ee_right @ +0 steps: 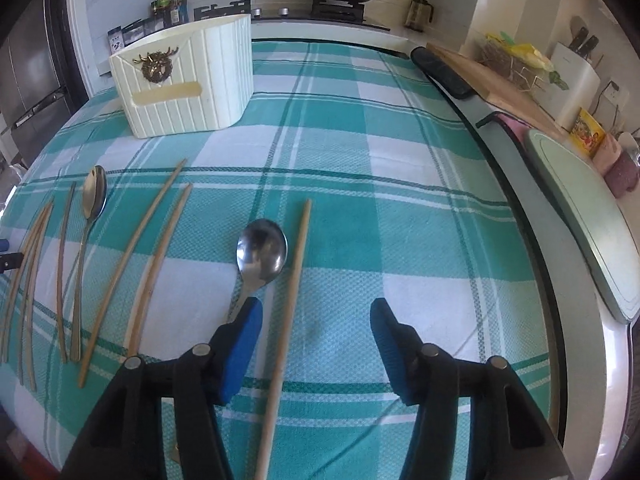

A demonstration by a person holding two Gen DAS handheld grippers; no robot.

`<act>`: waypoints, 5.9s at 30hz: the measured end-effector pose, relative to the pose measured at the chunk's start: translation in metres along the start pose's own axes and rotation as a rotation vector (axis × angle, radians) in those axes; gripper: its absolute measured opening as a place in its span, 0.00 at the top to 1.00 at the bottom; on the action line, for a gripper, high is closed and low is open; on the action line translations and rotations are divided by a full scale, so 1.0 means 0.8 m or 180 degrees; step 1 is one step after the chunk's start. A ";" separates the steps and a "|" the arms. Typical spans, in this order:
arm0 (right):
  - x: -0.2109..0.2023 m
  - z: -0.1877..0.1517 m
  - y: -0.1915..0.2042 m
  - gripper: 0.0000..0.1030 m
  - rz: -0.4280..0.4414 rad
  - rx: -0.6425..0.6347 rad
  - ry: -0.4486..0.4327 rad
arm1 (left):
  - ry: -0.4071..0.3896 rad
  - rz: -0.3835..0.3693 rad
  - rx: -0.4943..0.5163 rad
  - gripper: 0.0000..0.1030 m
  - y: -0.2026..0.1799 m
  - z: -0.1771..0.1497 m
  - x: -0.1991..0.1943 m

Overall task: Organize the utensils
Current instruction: 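Lower the left tool onto the wooden chopsticks and close on one chopstick, then lift the chopstick with the left tool, carry it over the cream caddy, release, then close the right tool on a silver spoon handle while the left tool returns, then lift the spoon with the right tool while the left tool grasps another chopstick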

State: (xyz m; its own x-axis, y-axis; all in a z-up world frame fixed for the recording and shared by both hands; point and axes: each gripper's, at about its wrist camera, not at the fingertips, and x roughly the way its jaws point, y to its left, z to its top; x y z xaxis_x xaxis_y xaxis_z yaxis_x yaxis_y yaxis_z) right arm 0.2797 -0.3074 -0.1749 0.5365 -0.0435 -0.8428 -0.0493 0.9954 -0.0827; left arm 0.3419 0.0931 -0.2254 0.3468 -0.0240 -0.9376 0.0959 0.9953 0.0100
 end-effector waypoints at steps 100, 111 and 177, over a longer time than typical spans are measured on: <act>-0.027 -0.057 -0.003 0.63 0.0153 0.0525 -0.0757 | -0.0991 -0.0152 -0.0661 0.20 0.013 -0.065 -0.100; -0.051 -0.073 0.026 0.63 0.0209 0.0326 -0.0846 | -0.0955 -0.0141 -0.0722 0.09 -0.005 -0.078 -0.071; 0.034 -0.032 -0.053 0.49 -0.0311 0.0596 -0.0366 | -0.0409 0.0083 -0.0298 0.00 -0.024 0.011 0.013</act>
State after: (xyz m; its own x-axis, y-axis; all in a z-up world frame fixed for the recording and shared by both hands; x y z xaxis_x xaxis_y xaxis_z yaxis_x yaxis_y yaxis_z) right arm 0.2751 -0.3533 -0.2081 0.6240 -0.1410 -0.7686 0.1589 0.9859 -0.0519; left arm 0.3516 0.0727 -0.2326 0.4652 -0.0037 -0.8852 -0.0001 1.0000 -0.0042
